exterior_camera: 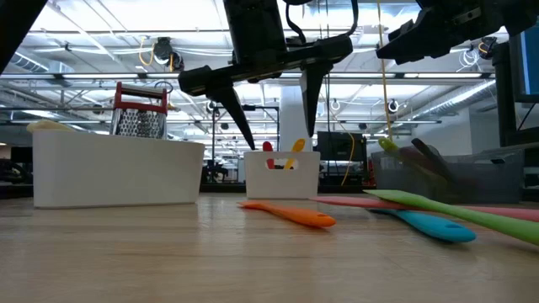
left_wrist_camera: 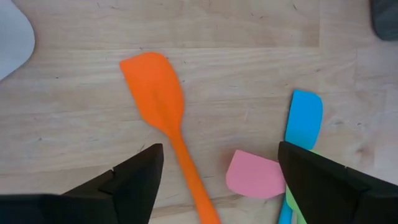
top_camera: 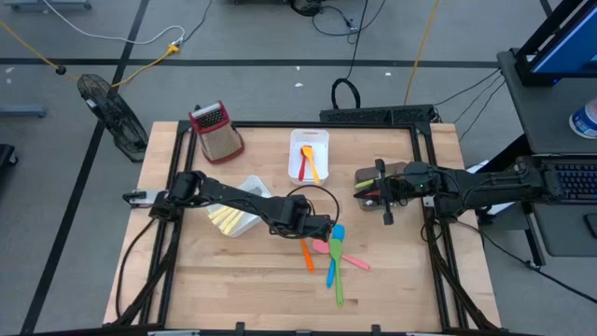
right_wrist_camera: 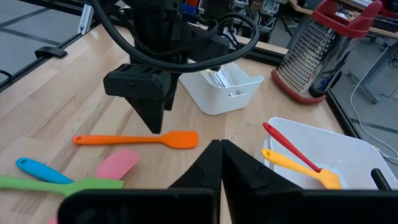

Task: Pick & Place Kitchen Items
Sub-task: Put the orange spatula into the top white bin

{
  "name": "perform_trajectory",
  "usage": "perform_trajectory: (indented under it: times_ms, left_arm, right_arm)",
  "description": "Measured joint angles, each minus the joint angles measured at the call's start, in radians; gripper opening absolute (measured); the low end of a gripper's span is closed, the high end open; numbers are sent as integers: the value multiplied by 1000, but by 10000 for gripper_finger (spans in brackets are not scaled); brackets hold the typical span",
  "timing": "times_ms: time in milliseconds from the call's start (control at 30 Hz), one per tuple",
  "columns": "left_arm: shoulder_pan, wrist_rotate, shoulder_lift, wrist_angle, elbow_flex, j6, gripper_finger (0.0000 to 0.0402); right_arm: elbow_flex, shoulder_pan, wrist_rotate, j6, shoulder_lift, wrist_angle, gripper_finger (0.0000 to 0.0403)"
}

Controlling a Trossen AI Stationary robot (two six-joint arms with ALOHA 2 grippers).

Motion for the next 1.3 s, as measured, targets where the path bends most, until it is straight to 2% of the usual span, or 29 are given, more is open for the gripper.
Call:
perform_trajectory:
  times_ms: [333, 600, 767, 1067, 1300]
  left_arm:
    - [1, -7, 15, 9, 1, -4, 333]
    - [10, 122, 96, -33, -1, -61, 333]
    - [21, 95, 96, -49, 0, -86, 333]
    - [63, 104, 97, -41, 0, 16, 333]
    - [94, 138, 109, -53, -6, 17, 333]
  right_arm:
    - [0, 0, 0, 0, 0, 0, 0]
    - [0, 0, 0, 0, 0, 0, 0]
    - [0, 0, 0, 0, 0, -2, 0]
    - [0, 0, 1, 5, 0, -1, 0]
    - [0, 0, 1, 8, 0, 0, 0]
